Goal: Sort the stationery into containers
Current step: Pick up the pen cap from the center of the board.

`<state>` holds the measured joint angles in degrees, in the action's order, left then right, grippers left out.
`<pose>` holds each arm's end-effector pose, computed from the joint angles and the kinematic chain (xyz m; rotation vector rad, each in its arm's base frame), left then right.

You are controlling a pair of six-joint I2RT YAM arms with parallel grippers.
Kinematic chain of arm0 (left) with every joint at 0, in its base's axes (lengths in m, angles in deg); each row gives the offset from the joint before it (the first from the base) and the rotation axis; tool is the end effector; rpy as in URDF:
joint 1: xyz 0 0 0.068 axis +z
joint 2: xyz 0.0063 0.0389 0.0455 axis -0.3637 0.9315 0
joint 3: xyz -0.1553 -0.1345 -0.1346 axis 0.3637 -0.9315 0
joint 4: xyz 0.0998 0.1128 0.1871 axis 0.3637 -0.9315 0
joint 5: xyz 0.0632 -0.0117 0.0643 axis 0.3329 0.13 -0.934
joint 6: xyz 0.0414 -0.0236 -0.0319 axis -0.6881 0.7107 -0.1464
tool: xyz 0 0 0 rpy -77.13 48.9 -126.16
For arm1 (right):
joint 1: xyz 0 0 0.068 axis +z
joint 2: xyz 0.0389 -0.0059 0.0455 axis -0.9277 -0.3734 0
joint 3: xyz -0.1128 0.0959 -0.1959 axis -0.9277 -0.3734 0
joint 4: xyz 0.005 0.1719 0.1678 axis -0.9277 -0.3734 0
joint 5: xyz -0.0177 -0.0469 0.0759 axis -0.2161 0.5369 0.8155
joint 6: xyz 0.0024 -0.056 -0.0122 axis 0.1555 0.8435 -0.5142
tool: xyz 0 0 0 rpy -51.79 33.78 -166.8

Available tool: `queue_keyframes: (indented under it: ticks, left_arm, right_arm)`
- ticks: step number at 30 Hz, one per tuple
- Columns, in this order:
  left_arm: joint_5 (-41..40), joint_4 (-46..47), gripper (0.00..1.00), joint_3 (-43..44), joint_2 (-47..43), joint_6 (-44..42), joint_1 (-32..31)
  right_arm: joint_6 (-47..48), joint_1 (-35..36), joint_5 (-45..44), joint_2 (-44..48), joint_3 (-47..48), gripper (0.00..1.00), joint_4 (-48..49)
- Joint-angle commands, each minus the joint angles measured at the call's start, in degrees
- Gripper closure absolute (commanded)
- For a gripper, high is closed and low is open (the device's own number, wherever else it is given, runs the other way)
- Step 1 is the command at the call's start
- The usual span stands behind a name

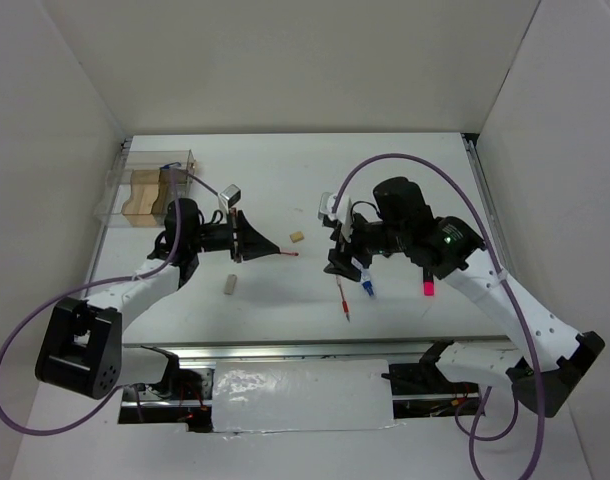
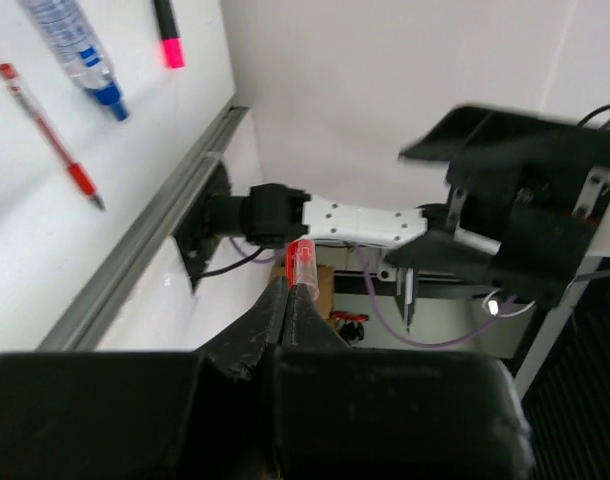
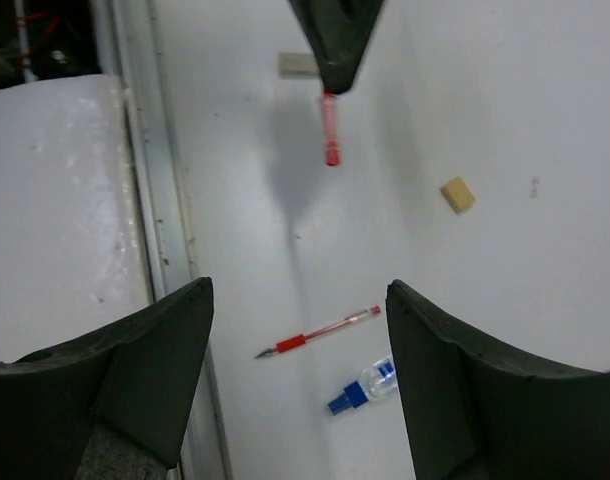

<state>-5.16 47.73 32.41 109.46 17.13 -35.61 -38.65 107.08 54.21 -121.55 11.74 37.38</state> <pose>0.2460 -0.0991 0.2386 -0.1650 2.1292 -1.9559 0.1602 0.1532 0.3527 -1.4397 1.6690 0.6162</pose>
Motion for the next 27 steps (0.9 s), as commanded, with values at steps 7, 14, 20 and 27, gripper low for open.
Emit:
queue_keyframes:
  ticks: [7,14,20,27]
  left_arm:
    - [-3.0,17.2,1.0,0.5,-2.5,12.2,-4.1]
    - [-3.2,18.3,1.0,1.5,-2.7,13.1,-6.6]
    - [-3.0,18.0,1.0,2.4,-2.4,13.1,-7.7]
    - [-3.4,17.6,1.0,2.8,-2.0,13.1,-8.5]
  right_arm:
    - [-7.5,2.6,9.2,1.9,-1.7,0.25,7.4]
    - [-6.5,3.8,6.9,-2.4,1.0,0.32,6.8]
    - [-6.2,4.3,5.0,-4.0,1.3,0.38,8.1]
    - [-5.4,4.9,3.5,-5.2,2.0,0.46,8.3]
